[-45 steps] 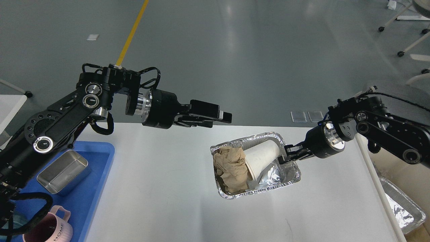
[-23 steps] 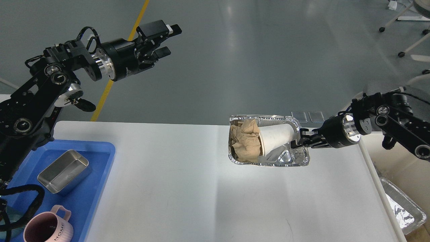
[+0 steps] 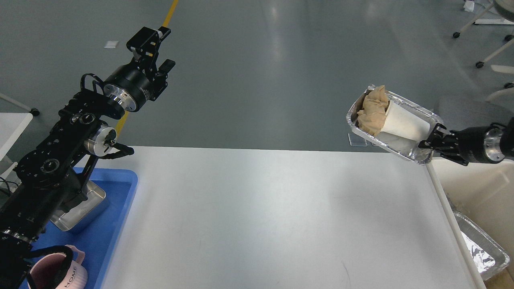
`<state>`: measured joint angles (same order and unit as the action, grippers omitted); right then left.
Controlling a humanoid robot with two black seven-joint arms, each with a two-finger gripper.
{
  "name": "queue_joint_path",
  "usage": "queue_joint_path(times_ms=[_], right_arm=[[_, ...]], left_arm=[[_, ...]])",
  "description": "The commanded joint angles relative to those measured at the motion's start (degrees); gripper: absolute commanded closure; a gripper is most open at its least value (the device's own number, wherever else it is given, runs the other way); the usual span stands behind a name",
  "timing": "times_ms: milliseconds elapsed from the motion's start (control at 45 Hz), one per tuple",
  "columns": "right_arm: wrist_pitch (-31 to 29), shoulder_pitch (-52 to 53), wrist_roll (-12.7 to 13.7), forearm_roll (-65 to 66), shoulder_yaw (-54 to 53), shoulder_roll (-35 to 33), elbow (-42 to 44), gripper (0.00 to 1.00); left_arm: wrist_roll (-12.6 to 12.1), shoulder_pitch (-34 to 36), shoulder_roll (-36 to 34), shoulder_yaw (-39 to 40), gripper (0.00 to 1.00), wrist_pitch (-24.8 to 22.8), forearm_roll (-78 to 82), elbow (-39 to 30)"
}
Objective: Tidy desktop
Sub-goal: 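Raise the left gripper and carry the foil tray toward the white bin, then lower the foil tray into the white bin and release it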
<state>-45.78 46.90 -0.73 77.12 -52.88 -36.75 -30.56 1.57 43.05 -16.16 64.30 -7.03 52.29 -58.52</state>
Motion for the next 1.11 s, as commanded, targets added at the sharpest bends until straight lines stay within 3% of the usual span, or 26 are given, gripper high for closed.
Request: queue_joint_path(times_ms=[0,222,622,1088], right_arm=[[3.9,-2.9,1.2,-4.0,0.4,-2.1,3.9,1.0],[10.2,-10.5,2.3,-8.2,0.0,-5.3,6.7,1.0],[16.5,-18.3,2.6,-22.6,1.1,-4.7,22.7,1.0],[18.3,-24.7,3.6,-30.5,1.1,-3.3,23.4,1.0]], left_arm=[[1.3,-0.1,0.4,0.8,0.12,0.6,-1.8,1.9],[1.3,-0.1,0.5,0.8,0.1,2.8,-6.3,3.7],[2.4,-1.0,0.5,1.4,0.08,5.6,-11.0,4.0],[3.0,-3.3,0.3,1.9,0.08,6.3,-11.4,4.0]])
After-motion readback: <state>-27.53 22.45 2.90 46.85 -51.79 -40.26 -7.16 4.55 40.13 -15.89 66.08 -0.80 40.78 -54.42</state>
